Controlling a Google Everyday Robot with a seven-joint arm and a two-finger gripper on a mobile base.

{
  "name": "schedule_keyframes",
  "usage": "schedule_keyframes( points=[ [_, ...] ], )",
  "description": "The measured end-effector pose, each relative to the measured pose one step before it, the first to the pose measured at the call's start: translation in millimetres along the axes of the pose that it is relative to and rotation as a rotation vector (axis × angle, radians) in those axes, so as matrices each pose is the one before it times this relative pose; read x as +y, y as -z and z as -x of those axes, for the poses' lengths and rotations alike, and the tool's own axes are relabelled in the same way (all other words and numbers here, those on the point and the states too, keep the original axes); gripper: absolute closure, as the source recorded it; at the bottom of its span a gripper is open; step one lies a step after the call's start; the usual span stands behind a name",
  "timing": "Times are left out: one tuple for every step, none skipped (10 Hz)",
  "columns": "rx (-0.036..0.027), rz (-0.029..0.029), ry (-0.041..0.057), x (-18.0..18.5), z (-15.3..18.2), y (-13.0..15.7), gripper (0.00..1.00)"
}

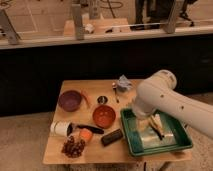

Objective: Place apple in purple bowl

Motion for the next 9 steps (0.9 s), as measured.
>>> schedule_keyframes(
  points=[
    [-0.02185, -0.01106, 0.05432, -2.87, 27.25, -1.27, 0.20],
    [-0.01601, -0.00484, 0.03148, -2.44, 17.07, -1.03, 0.20],
    [0.00330, -0.00181, 0.00508, -0.21, 0.37, -0.05, 0.20],
    [0.00049, -0.00001, -0.00177, 0.56, -0.69, 0.20, 0.20],
    [0.00034, -0.00009, -0.00072, 0.15, -0.31, 0.06, 0.20],
    [-0.00049, 0.00008, 0.00115, -0.36, 0.53, -0.09, 0.20],
    [-0.00490, -0.00028, 0.00750, -0.11, 1.82, 0.38, 0.20],
    [-0.03381, -0.00096, 0.03820, 0.41, 8.52, 0.99, 0.20],
    [-0.02692, 0.00354, 0.02663, -0.76, 8.01, -1.75, 0.20]
  ],
)
